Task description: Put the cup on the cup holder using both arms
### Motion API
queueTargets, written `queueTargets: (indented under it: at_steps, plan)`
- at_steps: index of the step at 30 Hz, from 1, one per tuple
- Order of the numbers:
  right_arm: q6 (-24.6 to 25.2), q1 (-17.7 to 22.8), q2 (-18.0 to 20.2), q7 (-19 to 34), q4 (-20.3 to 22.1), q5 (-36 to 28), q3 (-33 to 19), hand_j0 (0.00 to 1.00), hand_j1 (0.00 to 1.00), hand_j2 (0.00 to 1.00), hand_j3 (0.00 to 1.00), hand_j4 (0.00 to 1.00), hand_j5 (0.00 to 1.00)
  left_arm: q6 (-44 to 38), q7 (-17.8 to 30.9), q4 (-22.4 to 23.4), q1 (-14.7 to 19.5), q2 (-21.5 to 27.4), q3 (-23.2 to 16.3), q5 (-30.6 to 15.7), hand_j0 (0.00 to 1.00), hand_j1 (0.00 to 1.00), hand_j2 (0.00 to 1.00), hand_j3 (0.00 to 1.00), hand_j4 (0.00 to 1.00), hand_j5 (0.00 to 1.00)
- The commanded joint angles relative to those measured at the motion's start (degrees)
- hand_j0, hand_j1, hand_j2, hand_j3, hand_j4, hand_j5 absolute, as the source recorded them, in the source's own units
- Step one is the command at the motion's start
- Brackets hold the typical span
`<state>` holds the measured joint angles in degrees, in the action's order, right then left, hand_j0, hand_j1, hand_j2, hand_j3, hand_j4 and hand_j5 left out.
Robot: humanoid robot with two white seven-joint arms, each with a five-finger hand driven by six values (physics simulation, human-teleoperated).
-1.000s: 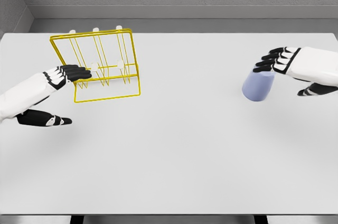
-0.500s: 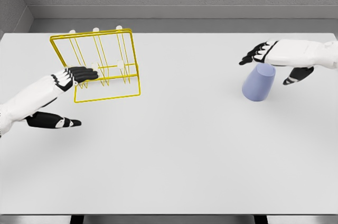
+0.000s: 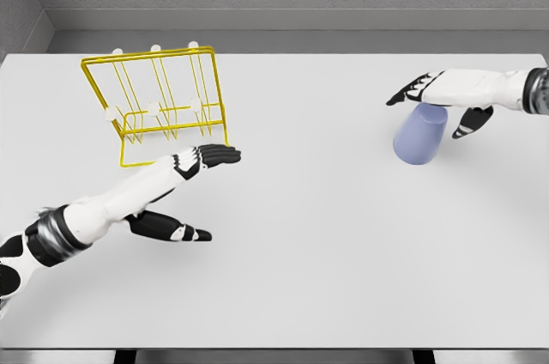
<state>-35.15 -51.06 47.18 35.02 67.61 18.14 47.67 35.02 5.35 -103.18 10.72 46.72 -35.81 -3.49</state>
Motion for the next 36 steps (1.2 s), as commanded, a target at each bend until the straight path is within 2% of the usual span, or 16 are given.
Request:
queueTargets:
  at_steps: [1,3,6,11,13,17,22,25,30,36]
  plan:
    - [0.15,0.00,-0.68,-0.02,-1.08,0.14,-0.12,1.00,1.00,1.00,1.00,1.00,1.00,-0.02,0.10,0.00,0.35,-0.14,-4.09,-4.41,1.00,1.00,1.00,1.00,1.00,1.00]
    - [0.15,0.00,-0.77,-0.02,-1.60,0.14,-0.03,1.00,1.00,1.00,1.00,1.00,1.00,-0.02,0.10,0.00,1.67,-0.23,-6.46,-7.93,1.00,1.00,1.00,1.00,1.00,1.00]
    - [0.15,0.00,-1.39,-0.02,-1.60,0.67,-0.03,1.00,1.00,1.00,1.00,1.00,1.00,-0.02,0.27,0.00,2.20,-0.49,-7.87,-14.25,1.00,1.00,1.00,1.00,1.00,1.00]
    - [0.15,0.09,-1.74,-0.02,-0.90,1.29,-0.12,1.00,1.00,1.00,1.00,1.00,1.00,-13.22,2.12,-0.09,6.77,-0.32,-10.59,-23.31,1.00,1.00,1.00,1.00,1.00,1.00]
    - [0.15,0.09,-1.65,-0.02,-0.81,1.29,-0.12,1.00,1.00,1.00,1.00,1.00,1.00,-17.09,2.47,-0.09,7.56,-0.05,-11.30,-23.84,1.00,1.00,1.00,1.00,1.00,1.00]
    - [0.15,0.18,-1.13,-0.02,0.42,1.29,-0.12,1.00,1.00,1.00,1.00,1.00,1.00,-17.80,3.70,-0.09,7.74,0.21,-13.32,-24.45,1.00,1.00,1.00,1.00,1.00,1.00]
    - [0.15,0.18,-0.60,-0.02,1.21,1.37,-0.12,0.99,0.99,0.99,0.99,0.99,0.99,-21.58,3.70,0.00,7.91,0.21,-13.41,-26.12,1.00,1.00,1.00,1.00,1.00,1.00]
    - [0.15,0.26,-0.60,-0.02,1.21,1.29,-0.12,0.90,0.90,0.90,0.90,0.90,0.90,-21.58,3.70,0.00,8.00,-0.23,-13.32,-29.20,1.00,1.00,1.00,1.00,1.00,1.00]
    - [0.15,0.26,-0.60,-0.02,1.21,1.37,-0.12,0.84,0.84,0.84,0.84,0.84,0.84,-24.13,3.70,0.00,8.00,-1.54,-13.41,-29.73,1.00,1.00,1.00,1.00,1.00,1.00]
    - [0.15,0.53,-0.60,-0.02,1.21,1.55,-0.03,0.83,0.83,0.83,0.83,0.83,0.83,-25.53,3.70,1.49,8.09,-3.04,-13.41,-29.99,1.00,1.00,1.00,1.00,1.00,1.00]
